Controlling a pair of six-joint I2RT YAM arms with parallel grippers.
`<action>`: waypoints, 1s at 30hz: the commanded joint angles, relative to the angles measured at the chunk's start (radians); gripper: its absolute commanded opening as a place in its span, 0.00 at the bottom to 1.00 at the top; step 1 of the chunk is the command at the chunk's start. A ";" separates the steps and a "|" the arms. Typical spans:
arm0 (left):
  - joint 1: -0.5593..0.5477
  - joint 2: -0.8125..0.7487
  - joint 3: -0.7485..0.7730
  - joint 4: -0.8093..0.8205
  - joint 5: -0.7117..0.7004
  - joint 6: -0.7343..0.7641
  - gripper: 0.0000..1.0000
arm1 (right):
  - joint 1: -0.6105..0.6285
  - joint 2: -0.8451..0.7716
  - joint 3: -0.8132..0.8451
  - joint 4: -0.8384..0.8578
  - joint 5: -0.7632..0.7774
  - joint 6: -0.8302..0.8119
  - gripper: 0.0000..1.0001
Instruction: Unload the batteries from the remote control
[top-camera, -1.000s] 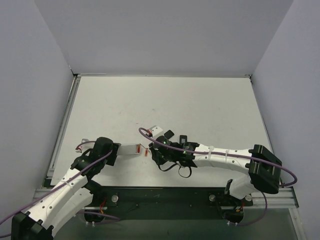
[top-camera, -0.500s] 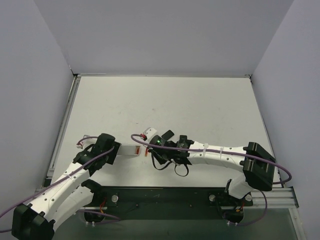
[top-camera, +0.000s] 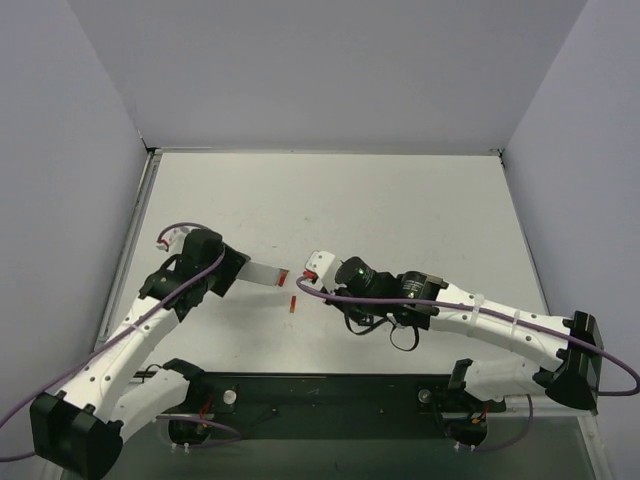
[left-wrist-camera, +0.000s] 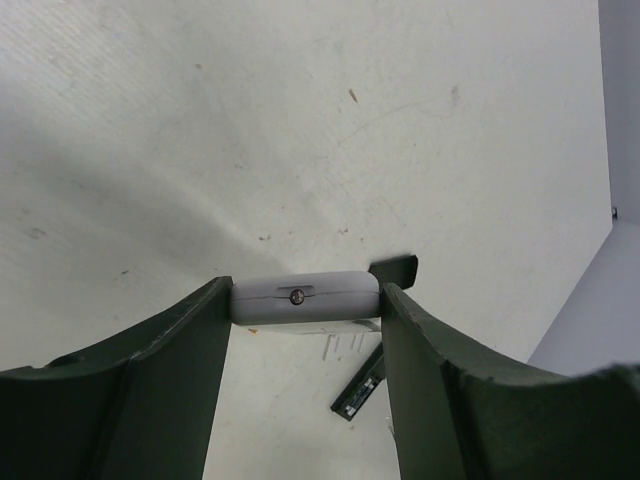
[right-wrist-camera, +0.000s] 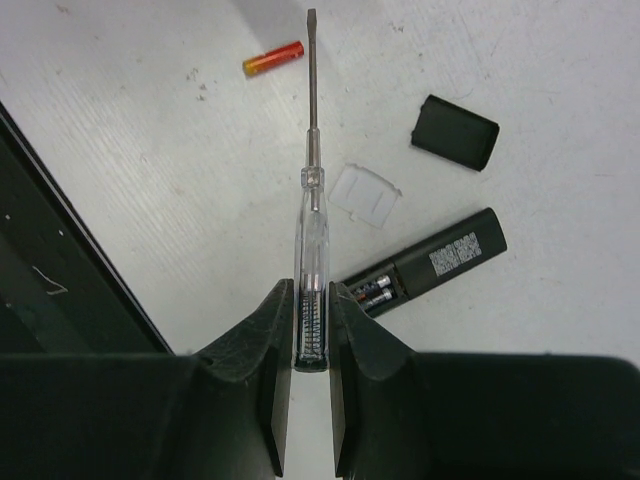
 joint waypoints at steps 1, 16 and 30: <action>0.008 0.115 0.109 0.005 0.133 0.138 0.00 | -0.038 -0.004 0.067 -0.189 -0.024 -0.076 0.00; 0.003 0.195 0.007 0.120 0.157 0.116 0.00 | -0.050 0.242 0.328 -0.395 -0.013 0.030 0.00; -0.023 0.477 0.144 -0.002 0.302 -0.042 0.00 | -0.077 0.218 0.250 -0.389 -0.027 0.081 0.00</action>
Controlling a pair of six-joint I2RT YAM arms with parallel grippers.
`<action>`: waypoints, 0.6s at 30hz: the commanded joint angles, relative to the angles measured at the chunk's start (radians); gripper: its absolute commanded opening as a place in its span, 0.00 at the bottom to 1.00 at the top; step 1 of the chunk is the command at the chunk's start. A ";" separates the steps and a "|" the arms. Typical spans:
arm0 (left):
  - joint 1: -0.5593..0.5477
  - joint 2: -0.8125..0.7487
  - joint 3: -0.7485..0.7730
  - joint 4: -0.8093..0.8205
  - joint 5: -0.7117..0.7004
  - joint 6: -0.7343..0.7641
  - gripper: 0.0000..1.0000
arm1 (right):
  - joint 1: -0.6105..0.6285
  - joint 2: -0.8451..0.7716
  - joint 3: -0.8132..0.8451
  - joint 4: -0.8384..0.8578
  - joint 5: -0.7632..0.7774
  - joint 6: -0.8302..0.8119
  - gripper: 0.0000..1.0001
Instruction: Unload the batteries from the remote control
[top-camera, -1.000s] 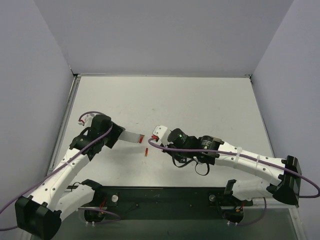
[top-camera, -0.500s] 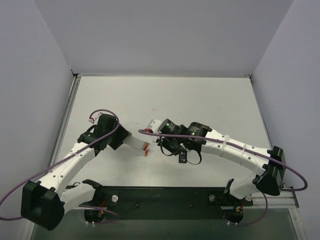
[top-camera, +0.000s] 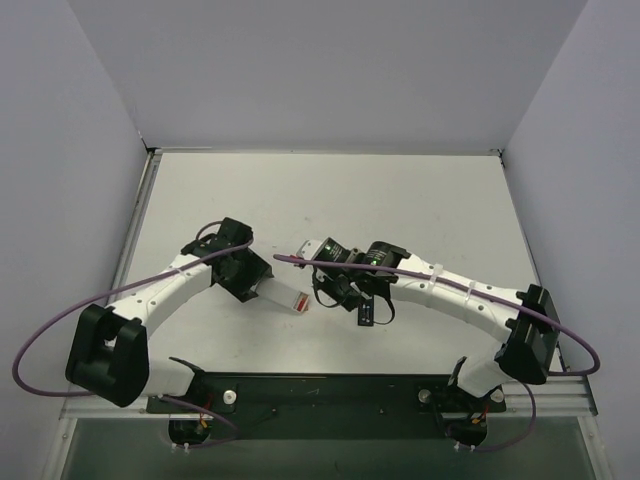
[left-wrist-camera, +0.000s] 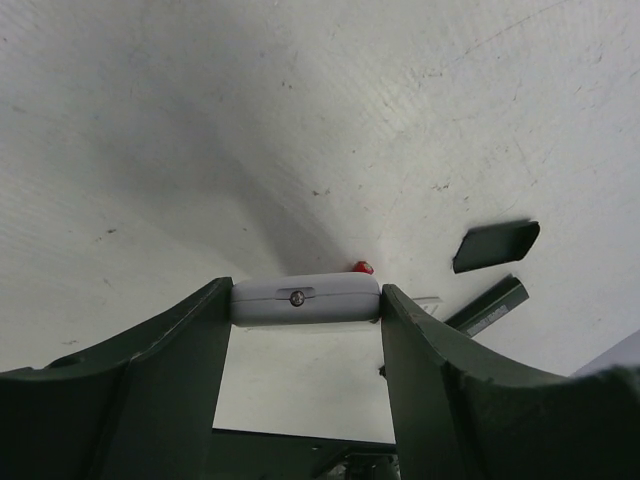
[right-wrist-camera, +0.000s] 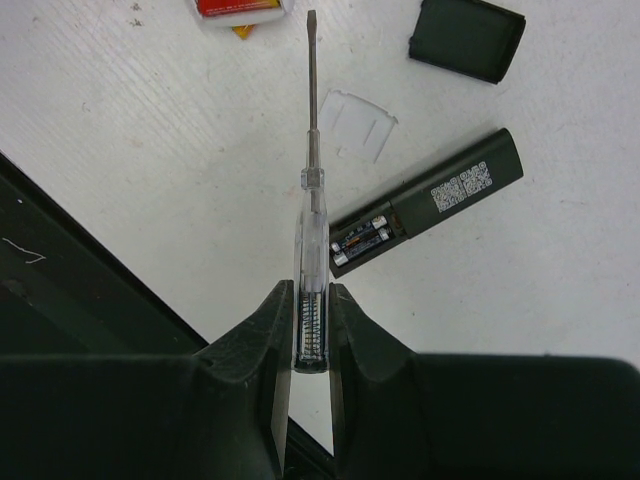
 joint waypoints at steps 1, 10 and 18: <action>-0.015 0.037 0.010 0.015 0.092 -0.077 0.00 | -0.007 -0.067 -0.044 -0.041 -0.001 0.030 0.00; -0.016 0.023 0.045 -0.089 -0.001 -0.120 0.00 | -0.007 -0.104 -0.113 -0.008 -0.035 0.053 0.00; -0.013 0.036 0.001 -0.097 0.014 -0.155 0.00 | 0.008 -0.037 -0.086 0.032 -0.119 0.074 0.00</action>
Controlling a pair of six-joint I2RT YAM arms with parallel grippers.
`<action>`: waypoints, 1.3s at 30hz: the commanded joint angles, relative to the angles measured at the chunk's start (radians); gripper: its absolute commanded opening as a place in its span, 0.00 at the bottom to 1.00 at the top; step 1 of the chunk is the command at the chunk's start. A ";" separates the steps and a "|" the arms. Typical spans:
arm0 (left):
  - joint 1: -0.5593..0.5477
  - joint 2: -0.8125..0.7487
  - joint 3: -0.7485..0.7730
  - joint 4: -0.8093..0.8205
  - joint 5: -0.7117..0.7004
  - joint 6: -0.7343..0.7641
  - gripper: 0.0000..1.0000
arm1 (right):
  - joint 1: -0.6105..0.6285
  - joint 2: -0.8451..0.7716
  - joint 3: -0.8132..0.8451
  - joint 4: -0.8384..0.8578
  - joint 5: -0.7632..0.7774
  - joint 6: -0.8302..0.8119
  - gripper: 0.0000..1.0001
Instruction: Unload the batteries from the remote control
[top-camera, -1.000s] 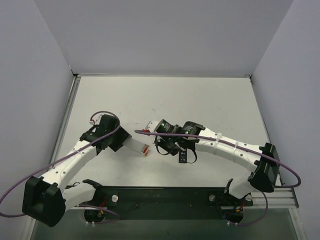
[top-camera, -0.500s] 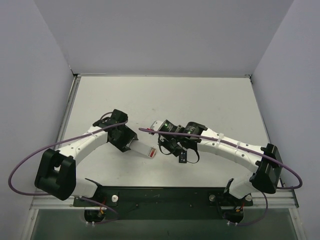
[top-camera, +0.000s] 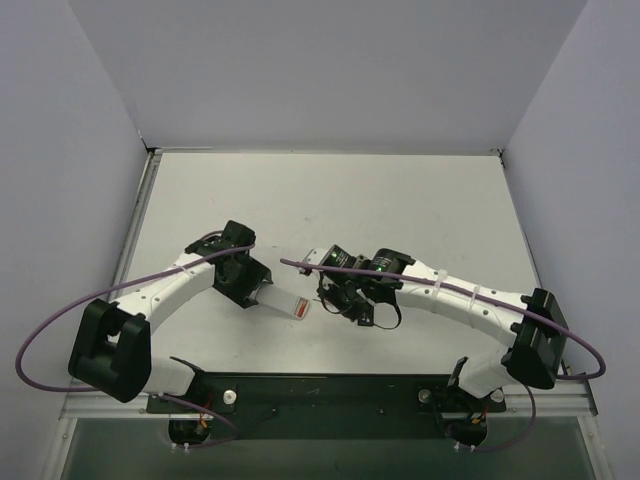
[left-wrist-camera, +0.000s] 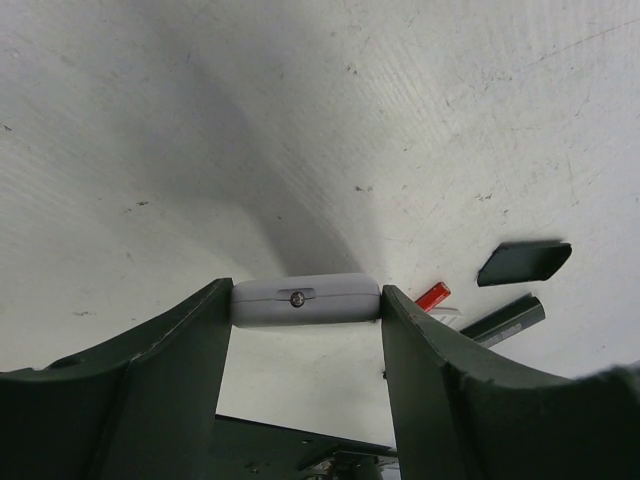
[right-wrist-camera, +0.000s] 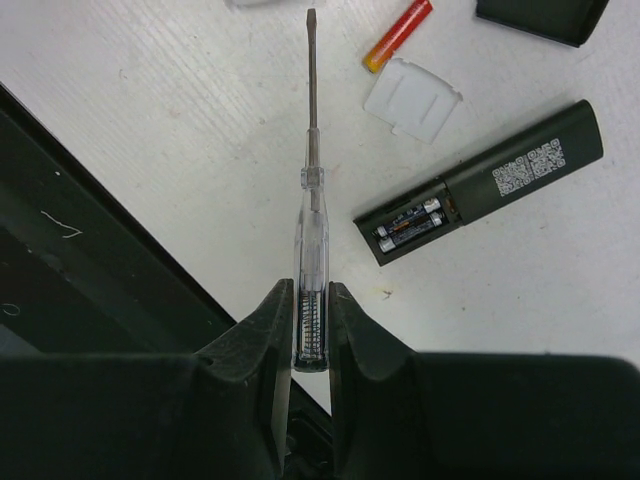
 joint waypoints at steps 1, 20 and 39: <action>0.003 0.004 -0.009 -0.041 -0.001 -0.065 0.00 | 0.017 0.048 0.027 0.007 -0.044 0.041 0.00; 0.014 -0.050 -0.090 -0.027 0.023 -0.168 0.00 | 0.049 0.198 0.102 -0.010 -0.066 0.127 0.00; 0.014 -0.063 -0.086 -0.042 -0.011 -0.171 0.00 | 0.066 0.229 0.201 -0.202 -0.032 0.074 0.00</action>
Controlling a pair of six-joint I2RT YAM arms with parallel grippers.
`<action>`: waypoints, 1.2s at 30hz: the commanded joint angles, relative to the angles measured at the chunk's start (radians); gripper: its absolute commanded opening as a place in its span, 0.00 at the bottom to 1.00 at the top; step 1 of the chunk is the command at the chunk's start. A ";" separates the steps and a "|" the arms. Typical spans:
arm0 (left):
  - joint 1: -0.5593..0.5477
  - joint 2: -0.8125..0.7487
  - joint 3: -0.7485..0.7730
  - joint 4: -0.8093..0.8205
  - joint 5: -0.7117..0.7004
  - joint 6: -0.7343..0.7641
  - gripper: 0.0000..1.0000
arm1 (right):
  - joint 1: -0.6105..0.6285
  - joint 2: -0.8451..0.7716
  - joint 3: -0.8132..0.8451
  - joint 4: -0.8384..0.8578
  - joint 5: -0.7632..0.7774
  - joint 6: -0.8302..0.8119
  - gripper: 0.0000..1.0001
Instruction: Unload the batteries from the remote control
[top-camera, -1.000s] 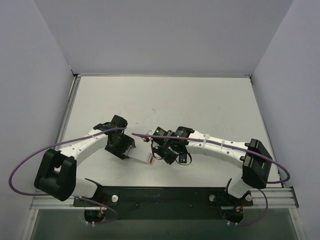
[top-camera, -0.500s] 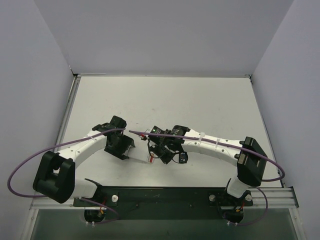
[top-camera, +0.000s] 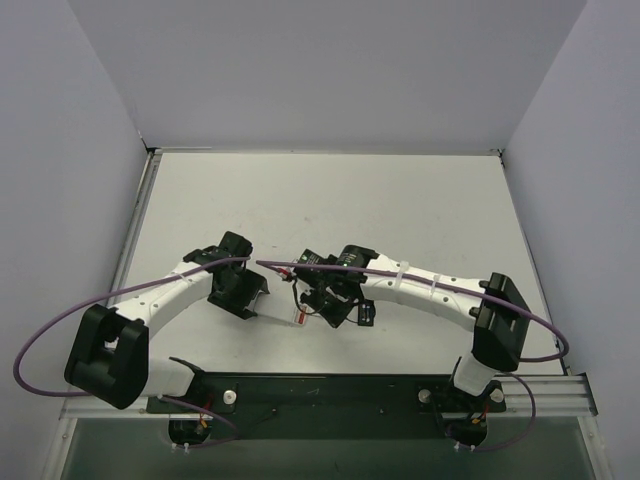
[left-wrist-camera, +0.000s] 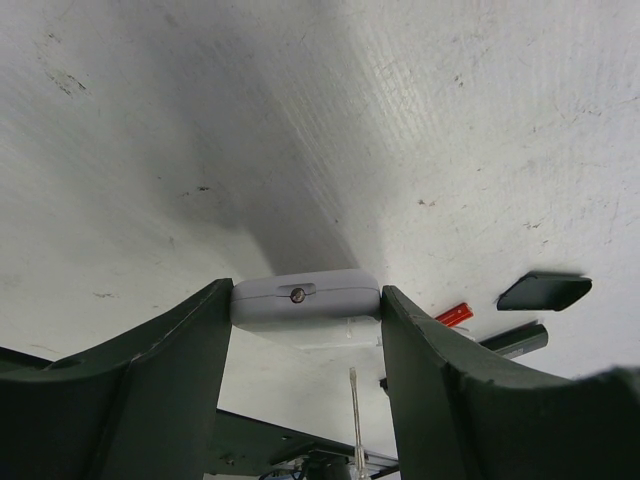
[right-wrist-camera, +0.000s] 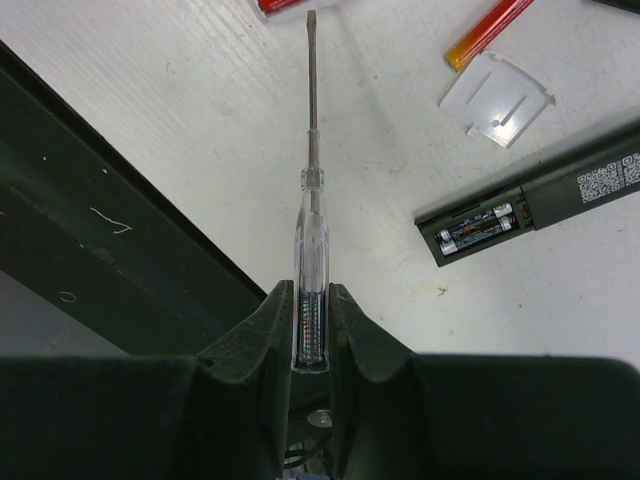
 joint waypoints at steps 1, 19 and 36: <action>0.007 -0.029 0.007 -0.033 -0.033 -0.030 0.00 | 0.014 0.042 0.057 -0.114 0.029 -0.027 0.00; 0.005 -0.034 -0.003 -0.016 -0.027 -0.031 0.00 | 0.025 0.114 0.140 -0.138 0.060 -0.047 0.00; -0.010 -0.044 -0.017 -0.002 -0.016 -0.044 0.00 | 0.067 0.238 0.255 -0.230 0.193 -0.053 0.00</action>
